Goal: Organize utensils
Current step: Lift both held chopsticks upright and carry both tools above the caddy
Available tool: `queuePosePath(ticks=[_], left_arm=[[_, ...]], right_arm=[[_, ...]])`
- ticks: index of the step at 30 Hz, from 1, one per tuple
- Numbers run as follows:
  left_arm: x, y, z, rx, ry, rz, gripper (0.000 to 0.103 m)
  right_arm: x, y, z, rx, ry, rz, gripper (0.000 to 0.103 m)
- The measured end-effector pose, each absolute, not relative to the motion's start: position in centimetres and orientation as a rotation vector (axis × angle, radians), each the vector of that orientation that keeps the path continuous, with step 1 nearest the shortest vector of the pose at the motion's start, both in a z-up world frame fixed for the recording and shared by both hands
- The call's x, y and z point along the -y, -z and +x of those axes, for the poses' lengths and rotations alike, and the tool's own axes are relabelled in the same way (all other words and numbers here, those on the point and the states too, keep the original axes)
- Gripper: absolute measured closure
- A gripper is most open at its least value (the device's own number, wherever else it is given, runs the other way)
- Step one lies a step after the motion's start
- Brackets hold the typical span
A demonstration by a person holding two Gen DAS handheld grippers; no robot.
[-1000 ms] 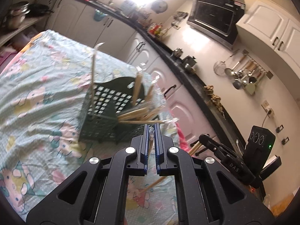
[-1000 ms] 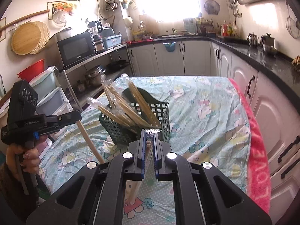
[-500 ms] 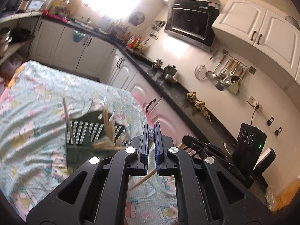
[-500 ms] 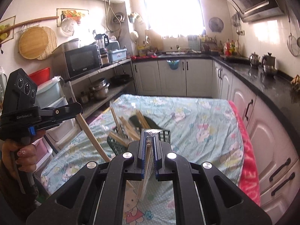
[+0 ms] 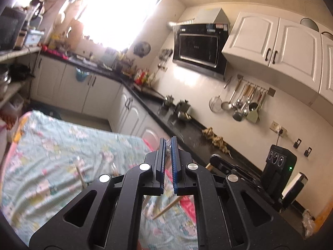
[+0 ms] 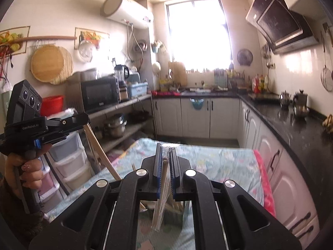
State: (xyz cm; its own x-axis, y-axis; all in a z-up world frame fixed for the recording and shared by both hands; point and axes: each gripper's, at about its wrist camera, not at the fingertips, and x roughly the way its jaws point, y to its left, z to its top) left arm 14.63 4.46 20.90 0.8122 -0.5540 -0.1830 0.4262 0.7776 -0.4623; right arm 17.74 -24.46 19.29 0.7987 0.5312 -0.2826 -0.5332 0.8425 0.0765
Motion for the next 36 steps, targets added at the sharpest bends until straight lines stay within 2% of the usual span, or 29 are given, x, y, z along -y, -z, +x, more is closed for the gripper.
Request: queuePosePath(ticks=[9, 17, 36], left_arm=[[-6.5, -25.5, 14.6, -0.219, 0.465, -0.378, 0.100], [-7.6, -25.2, 16.2, -0.219, 0.379, -0.364, 0.100], [-6.0, -18.2, 20.1, -0.344, 0.301, -0.318, 0.100]], right_arm=[[23.7, -23.7, 18.9, -0.187, -0.578, -0.007, 0.096], [23.0, -24.7, 20.8, -0.154, -0.550, -0.017, 0.096], [22.0, -16.7, 25.7, -0.242, -0.473, -0.076, 0.096]])
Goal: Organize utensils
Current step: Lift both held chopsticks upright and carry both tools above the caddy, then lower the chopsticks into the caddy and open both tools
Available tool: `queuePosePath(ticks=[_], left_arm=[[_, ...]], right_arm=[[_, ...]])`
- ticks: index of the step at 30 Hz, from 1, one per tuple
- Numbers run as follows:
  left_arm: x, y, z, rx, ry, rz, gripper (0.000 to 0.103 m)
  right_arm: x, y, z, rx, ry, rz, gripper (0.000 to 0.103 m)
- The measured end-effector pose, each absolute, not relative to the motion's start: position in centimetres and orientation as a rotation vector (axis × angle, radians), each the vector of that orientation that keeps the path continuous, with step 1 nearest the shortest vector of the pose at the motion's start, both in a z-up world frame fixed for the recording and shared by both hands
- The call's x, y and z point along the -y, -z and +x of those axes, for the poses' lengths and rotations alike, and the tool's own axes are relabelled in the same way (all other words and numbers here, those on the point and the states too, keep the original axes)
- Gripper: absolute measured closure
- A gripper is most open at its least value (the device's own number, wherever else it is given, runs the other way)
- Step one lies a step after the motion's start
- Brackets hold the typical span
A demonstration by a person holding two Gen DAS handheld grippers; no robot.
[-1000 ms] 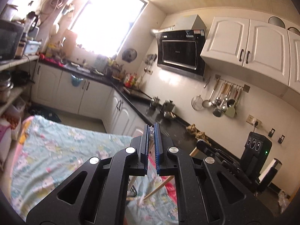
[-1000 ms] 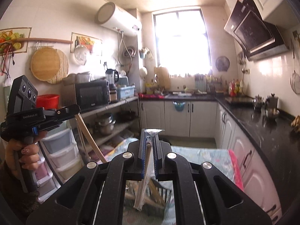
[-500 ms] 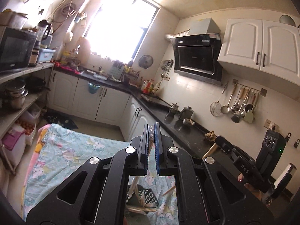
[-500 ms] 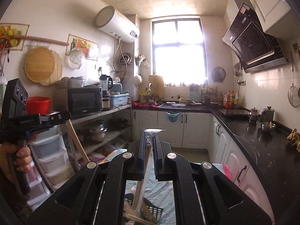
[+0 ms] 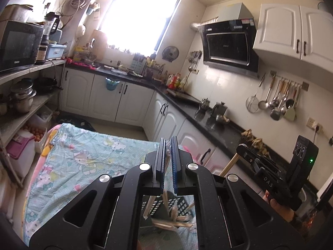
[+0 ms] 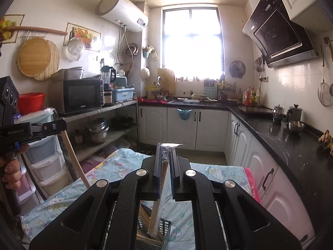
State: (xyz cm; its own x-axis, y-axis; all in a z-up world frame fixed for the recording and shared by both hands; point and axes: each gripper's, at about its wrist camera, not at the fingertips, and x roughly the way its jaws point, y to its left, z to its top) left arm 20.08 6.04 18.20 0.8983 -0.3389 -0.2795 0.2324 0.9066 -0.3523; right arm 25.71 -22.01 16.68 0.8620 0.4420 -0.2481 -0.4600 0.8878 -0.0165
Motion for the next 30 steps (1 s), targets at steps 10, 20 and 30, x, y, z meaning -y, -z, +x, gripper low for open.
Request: queuePosePath(ticks=[10, 20, 30], left_arm=[[-4.5, -13.6, 21.7, -0.421, 0.270, -0.269, 0.100], [-3.5, -10.2, 22.7, -0.491, 0.272, -0.255, 0.100], [-3.3, -9.0, 22.8, -0.541, 0.253, -0.235, 0.081]], right_arm=[[20.1, -12.5, 26.6, -0.302, -0.455, -0.110, 0.096], [19.1, -9.8, 27.4, -0.368, -0.442, -0.112, 0.095], [19.4, -8.7, 27.6, -0.397, -0.431, -0.099, 0.074]])
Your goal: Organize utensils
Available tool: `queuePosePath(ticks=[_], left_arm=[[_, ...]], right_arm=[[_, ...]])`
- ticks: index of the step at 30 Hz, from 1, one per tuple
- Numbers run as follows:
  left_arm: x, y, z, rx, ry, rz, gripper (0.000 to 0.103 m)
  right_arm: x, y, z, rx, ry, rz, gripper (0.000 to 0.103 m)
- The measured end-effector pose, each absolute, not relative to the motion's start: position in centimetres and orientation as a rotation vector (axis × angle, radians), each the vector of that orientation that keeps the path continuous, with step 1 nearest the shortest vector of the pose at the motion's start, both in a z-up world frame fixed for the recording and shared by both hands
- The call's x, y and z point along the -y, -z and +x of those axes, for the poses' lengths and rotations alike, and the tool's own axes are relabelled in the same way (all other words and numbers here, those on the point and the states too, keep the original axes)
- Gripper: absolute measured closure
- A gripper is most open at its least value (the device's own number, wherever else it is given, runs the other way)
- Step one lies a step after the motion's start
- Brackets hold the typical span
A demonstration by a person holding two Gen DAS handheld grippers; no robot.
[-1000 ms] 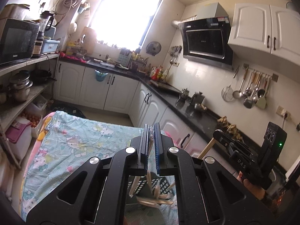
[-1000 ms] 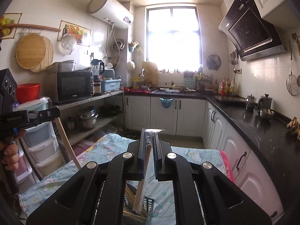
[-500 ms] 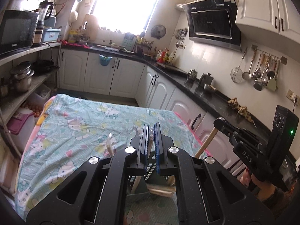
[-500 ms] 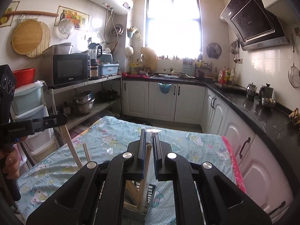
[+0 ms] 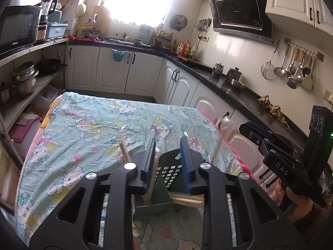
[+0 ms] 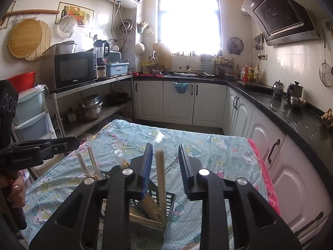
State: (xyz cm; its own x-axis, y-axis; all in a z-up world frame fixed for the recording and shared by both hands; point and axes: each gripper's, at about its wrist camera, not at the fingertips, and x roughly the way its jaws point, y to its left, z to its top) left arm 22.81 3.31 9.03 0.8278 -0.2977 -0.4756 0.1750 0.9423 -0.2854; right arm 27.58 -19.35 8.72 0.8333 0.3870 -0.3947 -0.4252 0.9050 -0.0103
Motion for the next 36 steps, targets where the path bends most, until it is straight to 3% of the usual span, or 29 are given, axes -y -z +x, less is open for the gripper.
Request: queuePosePath(ticks=[8, 20, 29, 36], left_arm=[[-4.1, -9.6, 21.8, -0.537, 0.221, -0.253, 0.046], [-5.7, -11.5, 18.7, -0.487, 0.185, -0.273, 0.011], [-6.2, -11.9, 15.5, -0.455, 0.175, -0.283, 0.011], [-5.7, -10.7, 13.2, -0.472, 0.172, -0.267, 0.011]], right_arm=[[20.0, -9.3, 26.4, -0.383, -0.428, -0.081, 0.053], [21.0, -11.3, 22.7, -0.330, -0.434, -0.069, 0.024], [21.4, -12.0, 19.5, -0.299, -0.441, -0.064, 0.011], [21.4, -11.3, 17.4, -0.296, -0.449, -0.070, 0.008]])
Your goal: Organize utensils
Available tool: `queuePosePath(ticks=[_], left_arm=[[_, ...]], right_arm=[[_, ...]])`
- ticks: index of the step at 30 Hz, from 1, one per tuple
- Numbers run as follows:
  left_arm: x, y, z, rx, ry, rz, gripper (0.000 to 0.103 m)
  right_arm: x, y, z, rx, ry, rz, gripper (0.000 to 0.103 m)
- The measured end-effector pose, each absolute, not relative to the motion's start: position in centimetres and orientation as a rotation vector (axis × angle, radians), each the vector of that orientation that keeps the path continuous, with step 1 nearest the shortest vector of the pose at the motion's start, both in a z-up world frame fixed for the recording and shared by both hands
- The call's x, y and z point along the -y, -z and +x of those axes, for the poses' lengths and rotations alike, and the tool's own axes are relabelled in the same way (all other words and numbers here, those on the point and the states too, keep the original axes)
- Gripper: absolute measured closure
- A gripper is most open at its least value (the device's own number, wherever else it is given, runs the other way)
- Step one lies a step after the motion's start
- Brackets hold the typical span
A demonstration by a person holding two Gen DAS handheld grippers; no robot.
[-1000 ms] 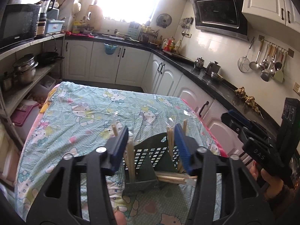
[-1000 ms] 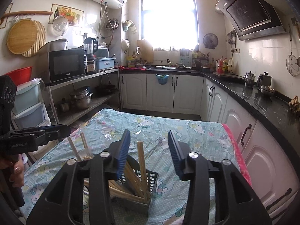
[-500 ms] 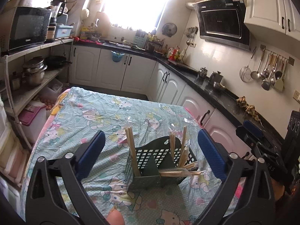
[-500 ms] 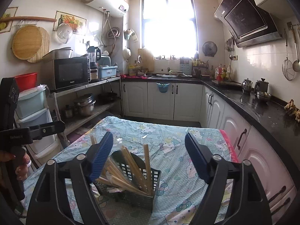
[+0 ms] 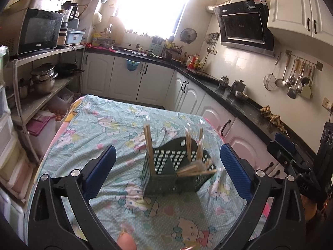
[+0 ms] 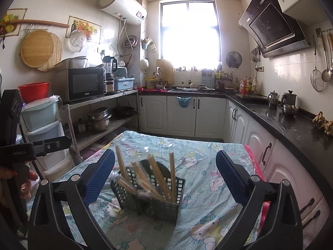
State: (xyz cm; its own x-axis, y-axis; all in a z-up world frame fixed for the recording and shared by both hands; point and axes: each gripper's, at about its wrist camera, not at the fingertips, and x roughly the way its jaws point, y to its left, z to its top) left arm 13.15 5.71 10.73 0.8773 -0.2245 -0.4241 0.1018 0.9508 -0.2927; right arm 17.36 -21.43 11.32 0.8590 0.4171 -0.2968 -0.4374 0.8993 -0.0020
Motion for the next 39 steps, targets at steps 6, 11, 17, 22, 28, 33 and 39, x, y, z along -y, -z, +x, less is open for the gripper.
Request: queuePosePath(ticks=[6, 11, 17, 22, 28, 33, 39], left_arm=[[-4.8, -8.6, 11.5, -0.501, 0.174, -0.254, 0.011], [-4.2, -6.7, 10.6, -0.523, 0.170, -0.245, 0.011], [-3.5, -4.6, 9.7, -0.536, 0.166, -0.237, 0.011], [-3.1, -3.1, 8.8, -0.529, 0.155, -0.227, 0.011], [-2.9, -1.8, 8.3, -0.525, 0.137, -0.221, 0.011], [-2.4, -1.2, 7.9, -0.510, 0.134, -0.198, 0.011], [-1.8, -0.5, 7.0, -0.463, 0.123, -0.174, 0.011]], right_arm=[[21.3, -9.6, 15.8, -0.325, -0.453, -0.073, 0.007], [21.5, -7.3, 14.9, -0.370, -0.458, -0.063, 0.007], [21.5, -4.4, 14.1, -0.425, -0.454, -0.064, 0.007], [21.6, -2.1, 13.6, -0.462, -0.442, -0.067, 0.007], [21.8, -0.3, 13.2, -0.473, -0.436, -0.070, 0.007], [22.0, 0.5, 12.4, -0.428, -0.439, -0.071, 0.007], [22.2, 1.1, 11.0, -0.333, -0.431, -0.069, 0.007]])
